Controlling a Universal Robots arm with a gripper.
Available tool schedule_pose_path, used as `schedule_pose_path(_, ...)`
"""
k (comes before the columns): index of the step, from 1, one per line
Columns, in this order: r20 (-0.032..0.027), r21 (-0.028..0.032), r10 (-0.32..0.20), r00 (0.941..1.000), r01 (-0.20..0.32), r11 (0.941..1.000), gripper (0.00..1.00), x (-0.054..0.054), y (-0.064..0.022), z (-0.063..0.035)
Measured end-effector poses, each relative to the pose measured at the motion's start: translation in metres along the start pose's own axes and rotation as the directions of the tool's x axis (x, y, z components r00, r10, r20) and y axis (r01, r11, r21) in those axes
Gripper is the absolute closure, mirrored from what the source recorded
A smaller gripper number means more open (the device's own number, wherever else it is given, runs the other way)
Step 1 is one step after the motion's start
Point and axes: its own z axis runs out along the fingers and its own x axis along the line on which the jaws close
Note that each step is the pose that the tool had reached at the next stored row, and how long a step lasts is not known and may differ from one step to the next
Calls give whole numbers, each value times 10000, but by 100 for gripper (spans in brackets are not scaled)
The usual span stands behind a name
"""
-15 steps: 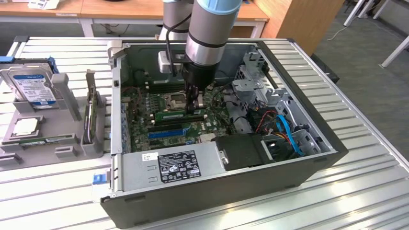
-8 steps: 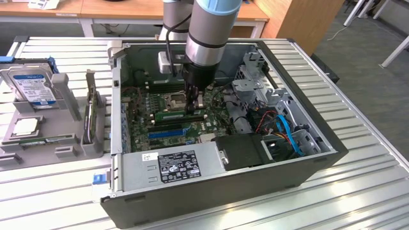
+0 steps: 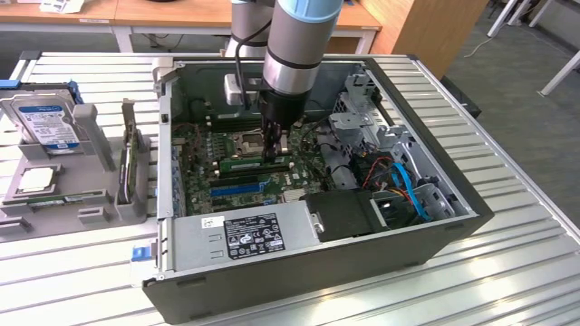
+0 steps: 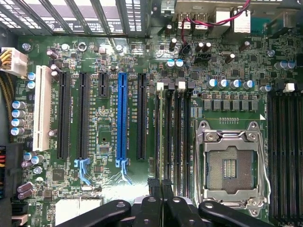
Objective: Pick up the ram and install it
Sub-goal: 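Insert the ram into the slot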
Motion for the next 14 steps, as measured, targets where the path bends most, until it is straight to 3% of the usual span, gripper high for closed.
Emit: schedule_pose_path(14,-1,0,1,10000,-1,10000,89,0,1,22)
